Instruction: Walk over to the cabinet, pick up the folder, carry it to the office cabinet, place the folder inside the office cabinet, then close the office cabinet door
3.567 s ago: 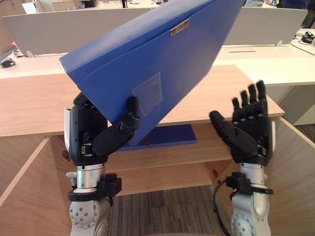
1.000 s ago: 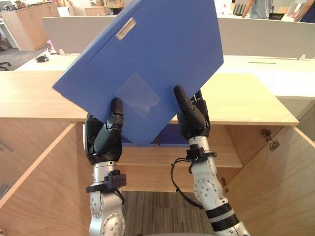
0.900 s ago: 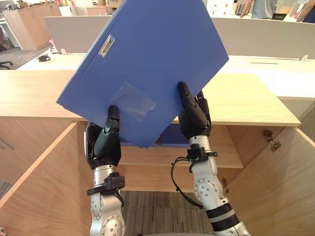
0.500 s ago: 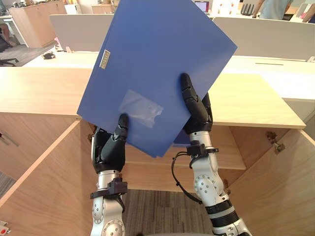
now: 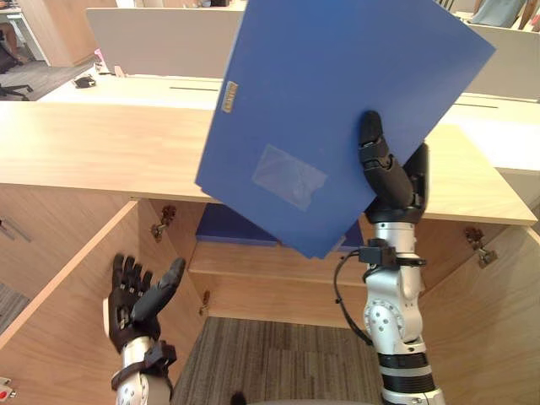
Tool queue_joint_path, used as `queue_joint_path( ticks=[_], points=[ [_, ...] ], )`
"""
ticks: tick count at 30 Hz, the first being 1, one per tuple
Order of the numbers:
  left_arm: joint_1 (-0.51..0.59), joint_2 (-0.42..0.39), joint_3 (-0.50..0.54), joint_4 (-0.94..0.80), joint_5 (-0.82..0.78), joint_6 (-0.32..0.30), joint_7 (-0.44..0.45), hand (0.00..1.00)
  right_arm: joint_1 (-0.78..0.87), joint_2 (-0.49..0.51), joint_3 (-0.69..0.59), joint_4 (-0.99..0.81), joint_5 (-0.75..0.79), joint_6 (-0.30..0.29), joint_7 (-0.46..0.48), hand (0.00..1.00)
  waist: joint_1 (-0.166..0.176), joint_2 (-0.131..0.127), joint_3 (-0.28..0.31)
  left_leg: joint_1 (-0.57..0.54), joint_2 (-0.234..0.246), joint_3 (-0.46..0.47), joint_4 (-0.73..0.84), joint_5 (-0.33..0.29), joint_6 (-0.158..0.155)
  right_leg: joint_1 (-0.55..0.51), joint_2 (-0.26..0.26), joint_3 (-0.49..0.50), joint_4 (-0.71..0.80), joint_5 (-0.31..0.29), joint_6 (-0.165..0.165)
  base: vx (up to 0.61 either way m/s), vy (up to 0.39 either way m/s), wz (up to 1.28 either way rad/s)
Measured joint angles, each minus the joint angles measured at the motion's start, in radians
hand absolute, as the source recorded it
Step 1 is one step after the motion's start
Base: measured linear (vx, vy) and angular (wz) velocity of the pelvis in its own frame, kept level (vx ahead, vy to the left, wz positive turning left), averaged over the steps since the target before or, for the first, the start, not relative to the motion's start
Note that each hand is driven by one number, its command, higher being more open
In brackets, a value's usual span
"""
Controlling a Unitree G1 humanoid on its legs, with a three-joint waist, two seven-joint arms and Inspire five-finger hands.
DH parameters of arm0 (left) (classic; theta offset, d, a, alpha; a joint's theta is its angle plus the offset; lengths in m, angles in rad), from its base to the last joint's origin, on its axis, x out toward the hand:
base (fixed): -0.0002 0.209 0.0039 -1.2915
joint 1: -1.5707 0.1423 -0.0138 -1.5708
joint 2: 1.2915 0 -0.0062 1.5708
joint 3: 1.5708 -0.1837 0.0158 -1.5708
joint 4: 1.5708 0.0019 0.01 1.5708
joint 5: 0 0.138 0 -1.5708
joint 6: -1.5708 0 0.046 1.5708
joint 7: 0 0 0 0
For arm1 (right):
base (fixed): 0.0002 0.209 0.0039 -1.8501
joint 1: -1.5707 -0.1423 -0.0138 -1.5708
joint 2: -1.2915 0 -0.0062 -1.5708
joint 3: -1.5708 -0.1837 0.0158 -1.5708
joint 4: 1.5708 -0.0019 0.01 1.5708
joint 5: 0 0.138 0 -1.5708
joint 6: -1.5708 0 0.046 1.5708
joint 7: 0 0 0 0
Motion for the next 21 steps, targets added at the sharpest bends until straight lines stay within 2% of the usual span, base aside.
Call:
queue_joint_path(
  ticks=[5, 8, 9, 10, 12, 13, 15, 17, 20, 21],
  points=[
    [-0.006, 0.017, -0.003, 0.231, 0.092, 0.012, -0.031, 1.00, 0.058, -0.069, 0.066, 0.008, -0.097, 0.016, 0.004, 0.00, -0.003, 0.001, 0.014, -0.030, 0.003, 0.001, 0.000, -0.002, -0.003, -0.034, 0.002, 0.000, 0.005, -0.004, 0.000, 0.00, 0.000, 0.00],
    [-0.065, 0.055, -0.032, 0.477, 0.179, 0.038, -0.042, 1.00, 0.064, -0.154, 0.184, 0.063, -0.162, 0.022, 0.031, 0.00, -0.002, -0.001, 0.036, -0.048, 0.007, 0.002, 0.001, 0.002, 0.002, -0.053, 0.000, 0.004, 0.012, -0.003, -0.001, 0.03, 0.004, -0.02],
    [-0.104, 0.077, -0.059, 0.581, 0.225, 0.050, -0.042, 1.00, 0.048, -0.186, 0.247, 0.105, -0.203, 0.030, 0.049, 0.00, -0.001, -0.004, 0.067, -0.065, 0.010, 0.004, 0.007, 0.005, 0.001, -0.080, 0.001, 0.007, 0.032, -0.006, -0.005, 0.01, 0.009, -0.04],
    [-0.119, 0.080, -0.064, 0.614, 0.234, 0.053, -0.043, 1.00, 0.036, -0.197, 0.272, 0.124, -0.218, 0.034, 0.055, 0.00, -0.001, -0.005, 0.081, -0.078, 0.011, 0.005, 0.008, 0.007, -0.001, -0.096, 0.001, 0.009, 0.043, -0.007, -0.007, 0.00, 0.000, 0.00],
    [-0.186, 0.090, -0.077, 0.695, 0.254, 0.064, -0.045, 1.00, -0.013, -0.221, 0.327, 0.184, -0.281, 0.053, 0.069, 0.00, -0.001, -0.006, 0.149, -0.147, 0.017, 0.002, 0.070, -0.002, 0.001, -0.157, -0.002, 0.009, 0.094, -0.012, -0.014, -0.05, 0.008, 0.07],
    [-0.238, 0.102, -0.078, 0.729, 0.266, 0.064, -0.040, 1.00, -0.054, -0.227, 0.353, 0.232, -0.310, 0.068, 0.069, 0.00, 0.001, -0.003, 0.199, -0.206, 0.025, 0.001, 0.145, -0.026, 0.003, -0.203, -0.006, 0.009, 0.139, -0.019, -0.019, -0.12, 0.004, 0.10],
    [-0.289, 0.120, -0.078, 0.768, 0.269, 0.064, -0.038, 1.00, -0.091, -0.237, 0.383, 0.283, -0.339, 0.085, 0.071, 0.00, 0.003, 0.008, 0.259, -0.291, 0.038, -0.003, 0.275, -0.080, 0.005, -0.258, -0.012, 0.007, 0.212, -0.051, -0.019, -0.12, 0.012, 0.08],
    [-0.311, 0.128, -0.082, 0.787, 0.269, 0.065, -0.037, 1.00, -0.104, -0.250, 0.398, 0.292, -0.378, 0.100, 0.066, 0.00, 0.002, 0.037, 0.306, -0.380, 0.053, -0.008, 0.406, -0.136, 0.010, -0.326, -0.014, 0.006, 0.301, -0.090, -0.016, -0.12, 0.036, 0.03],
    [-0.341, 0.131, -0.103, 0.798, 0.264, 0.064, -0.037, 1.00, -0.139, -0.254, 0.390, 0.296, -0.377, 0.101, 0.055, 0.00, -0.001, 0.078, 0.362, -0.520, 0.060, -0.016, 0.532, -0.183, 0.010, -0.474, -0.031, 0.016, 0.443, -0.139, -0.012, -0.14, 0.066, 0.02],
    [-0.353, 0.130, -0.109, 0.793, 0.263, 0.060, -0.037, 1.00, -0.151, -0.255, 0.387, 0.296, -0.377, 0.102, 0.049, 0.00, -0.001, 0.083, 0.375, -0.540, 0.061, -0.016, 0.549, -0.186, 0.012, -0.496, -0.034, 0.017, 0.464, -0.146, -0.012, -0.15, 0.052, 0.03]
  ],
)
